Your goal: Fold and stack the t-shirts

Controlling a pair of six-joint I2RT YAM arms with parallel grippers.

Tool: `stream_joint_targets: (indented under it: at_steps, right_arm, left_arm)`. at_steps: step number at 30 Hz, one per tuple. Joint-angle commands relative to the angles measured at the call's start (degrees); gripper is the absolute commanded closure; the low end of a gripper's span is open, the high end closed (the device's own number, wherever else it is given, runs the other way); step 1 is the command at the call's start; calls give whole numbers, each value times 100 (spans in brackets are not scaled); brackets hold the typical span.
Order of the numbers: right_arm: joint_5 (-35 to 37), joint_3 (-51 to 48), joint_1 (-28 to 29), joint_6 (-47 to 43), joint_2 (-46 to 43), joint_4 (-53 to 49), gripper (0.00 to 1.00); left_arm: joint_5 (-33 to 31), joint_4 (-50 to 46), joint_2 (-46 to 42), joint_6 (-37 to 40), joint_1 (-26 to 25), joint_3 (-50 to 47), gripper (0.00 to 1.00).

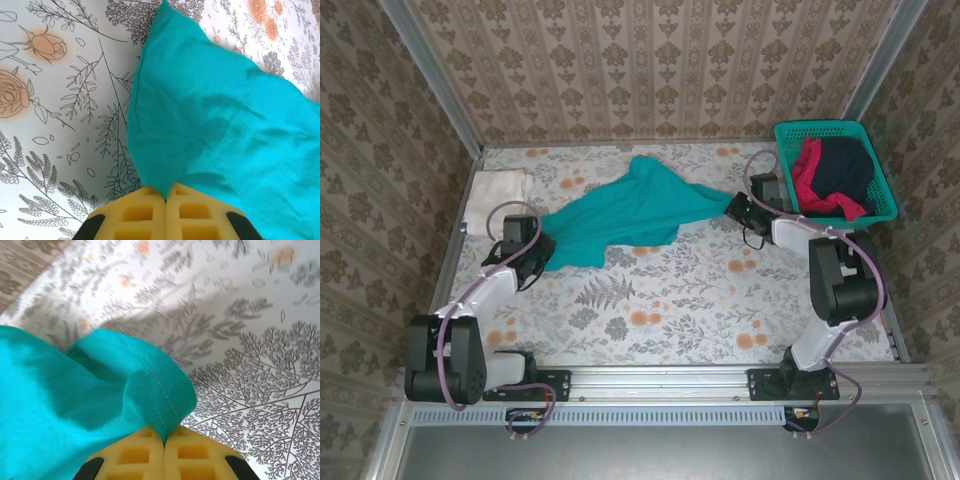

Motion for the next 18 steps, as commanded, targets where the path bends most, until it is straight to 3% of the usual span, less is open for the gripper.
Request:
stream_joint_targets:
  at_steps: [1, 8, 12, 14, 18]
  right_arm:
    - [753, -83, 281, -686, -431, -223, 100]
    - [1181, -53, 901, -889, -396, -1094, 98]
    - [1227, -592, 889, -471, -717, -681, 40]
    - [1226, -736, 802, -370, -886, -589, 29]
    - [792, -930, 364, 359, -937, -539, 27]
  left_arm:
    - [67, -395, -39, 421, 79, 284, 100]
    - [123, -476, 106, 510, 105, 397, 100]
    - [136, -482, 148, 507, 111, 372, 100]
    - [99, -513, 146, 508, 131, 354, 100]
    - [118, -538, 162, 549, 227, 354, 100]
